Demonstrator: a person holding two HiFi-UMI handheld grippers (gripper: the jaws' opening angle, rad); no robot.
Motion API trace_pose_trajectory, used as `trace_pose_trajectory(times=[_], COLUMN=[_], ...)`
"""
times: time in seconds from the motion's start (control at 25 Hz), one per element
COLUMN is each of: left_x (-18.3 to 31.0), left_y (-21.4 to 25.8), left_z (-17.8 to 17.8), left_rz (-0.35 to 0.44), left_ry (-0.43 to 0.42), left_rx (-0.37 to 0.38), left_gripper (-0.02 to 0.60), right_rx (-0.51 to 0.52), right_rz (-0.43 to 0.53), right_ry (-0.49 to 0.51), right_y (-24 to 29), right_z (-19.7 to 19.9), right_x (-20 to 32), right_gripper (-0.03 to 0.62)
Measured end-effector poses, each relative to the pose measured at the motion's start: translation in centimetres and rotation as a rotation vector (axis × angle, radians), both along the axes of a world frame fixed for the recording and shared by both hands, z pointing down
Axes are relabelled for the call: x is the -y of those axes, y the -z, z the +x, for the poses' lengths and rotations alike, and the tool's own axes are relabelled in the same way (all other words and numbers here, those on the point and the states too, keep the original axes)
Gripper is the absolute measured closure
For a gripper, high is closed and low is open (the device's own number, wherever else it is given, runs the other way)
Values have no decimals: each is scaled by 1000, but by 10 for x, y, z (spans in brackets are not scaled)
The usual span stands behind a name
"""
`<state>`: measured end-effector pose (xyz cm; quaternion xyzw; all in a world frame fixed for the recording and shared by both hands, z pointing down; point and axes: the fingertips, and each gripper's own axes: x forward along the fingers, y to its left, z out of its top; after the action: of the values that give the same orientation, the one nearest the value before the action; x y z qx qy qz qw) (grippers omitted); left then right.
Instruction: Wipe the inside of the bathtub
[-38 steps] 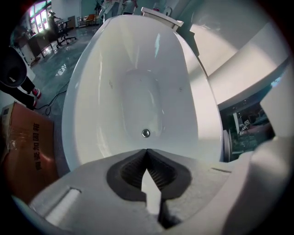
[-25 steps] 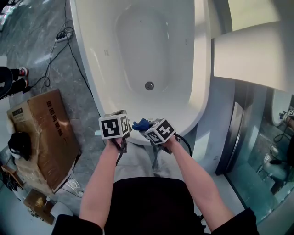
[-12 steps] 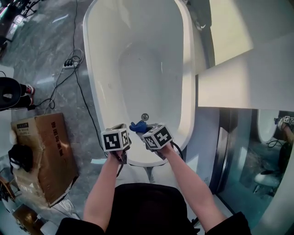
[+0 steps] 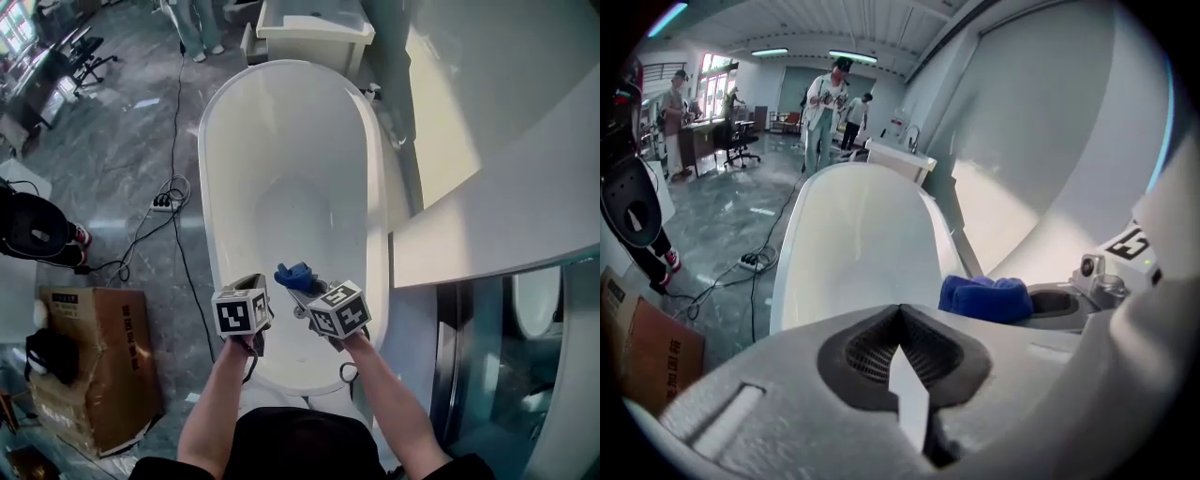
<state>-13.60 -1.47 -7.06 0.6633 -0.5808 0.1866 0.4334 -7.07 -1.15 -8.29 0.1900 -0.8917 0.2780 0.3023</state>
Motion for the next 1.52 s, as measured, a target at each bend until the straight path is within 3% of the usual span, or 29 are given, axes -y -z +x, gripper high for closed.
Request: trace_pose_trajectory(times=[0.24,0.52,0.8,1.12,1.32,1.52], left_x=[22,58,83,90,64,51], left_y=[82,167,259,363,400,392], left_z=[-4,6,12,16,17,30], left_rz=[147,342,528,778,918,949], left_ry=[-43,-86,-128,-151,-103,-81], left_rx=[29,37,78,192,295,352], left_gripper=[578,578,578,578,578,578], right_rx=[46,127,142,222,289,312], right_rz=[140,344,575,826,906,886], right_ry=[-40,-111,-101,-127,-247,-342], right_y=[74,167,272,363,399,387], right_z=[-4,0,0,-6,7,30], right_x=[8,51,74,77,60,59], right_gripper=[523,523,523,523,523,520])
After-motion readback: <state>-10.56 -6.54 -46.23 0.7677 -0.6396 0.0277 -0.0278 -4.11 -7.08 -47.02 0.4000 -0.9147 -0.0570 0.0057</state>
